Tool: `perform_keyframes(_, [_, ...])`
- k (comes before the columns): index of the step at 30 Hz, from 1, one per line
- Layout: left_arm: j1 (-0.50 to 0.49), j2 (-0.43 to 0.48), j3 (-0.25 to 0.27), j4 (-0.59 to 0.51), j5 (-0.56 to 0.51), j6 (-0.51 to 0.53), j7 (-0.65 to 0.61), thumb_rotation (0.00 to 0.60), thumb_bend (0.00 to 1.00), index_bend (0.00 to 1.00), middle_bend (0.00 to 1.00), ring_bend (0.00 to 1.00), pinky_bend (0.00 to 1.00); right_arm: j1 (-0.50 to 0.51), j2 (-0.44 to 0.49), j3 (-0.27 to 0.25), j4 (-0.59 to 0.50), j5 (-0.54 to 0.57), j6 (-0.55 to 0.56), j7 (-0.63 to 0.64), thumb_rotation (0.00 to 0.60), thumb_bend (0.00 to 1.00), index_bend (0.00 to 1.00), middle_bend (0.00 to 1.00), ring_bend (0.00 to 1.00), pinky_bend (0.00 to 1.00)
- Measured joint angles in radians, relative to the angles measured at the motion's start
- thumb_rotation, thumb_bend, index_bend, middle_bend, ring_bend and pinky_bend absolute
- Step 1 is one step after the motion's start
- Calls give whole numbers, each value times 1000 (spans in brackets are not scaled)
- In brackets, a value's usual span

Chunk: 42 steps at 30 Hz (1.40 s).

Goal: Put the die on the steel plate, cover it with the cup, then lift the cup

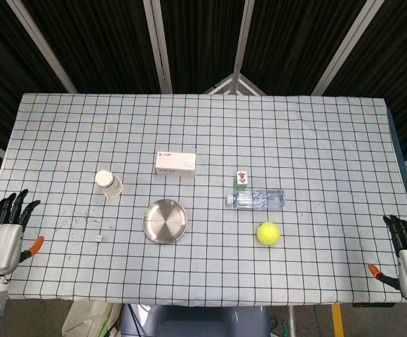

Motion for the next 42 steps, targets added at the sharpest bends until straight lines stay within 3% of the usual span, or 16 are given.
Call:
perform_keyframes(16, [4, 5, 2, -7, 9, -4, -1, 600, 362, 207, 8, 0, 78, -4, 5, 0, -8, 5, 2, -6, 600, 41, 108, 125, 116, 48])
perform_keyframes(28, [-15, -18, 4, 8, 23, -39, -30, 600, 364, 308, 44, 0, 78, -5, 8, -5, -10, 15, -11, -5, 600, 42, 108, 125, 116, 48])
perform_keyframes(42, [-124, -83, -8, 15, -80, -282, 92, 600, 361, 327, 45, 0, 78, -4, 17, -6, -17, 28, -26, 4, 600, 42, 108, 125, 116, 48])
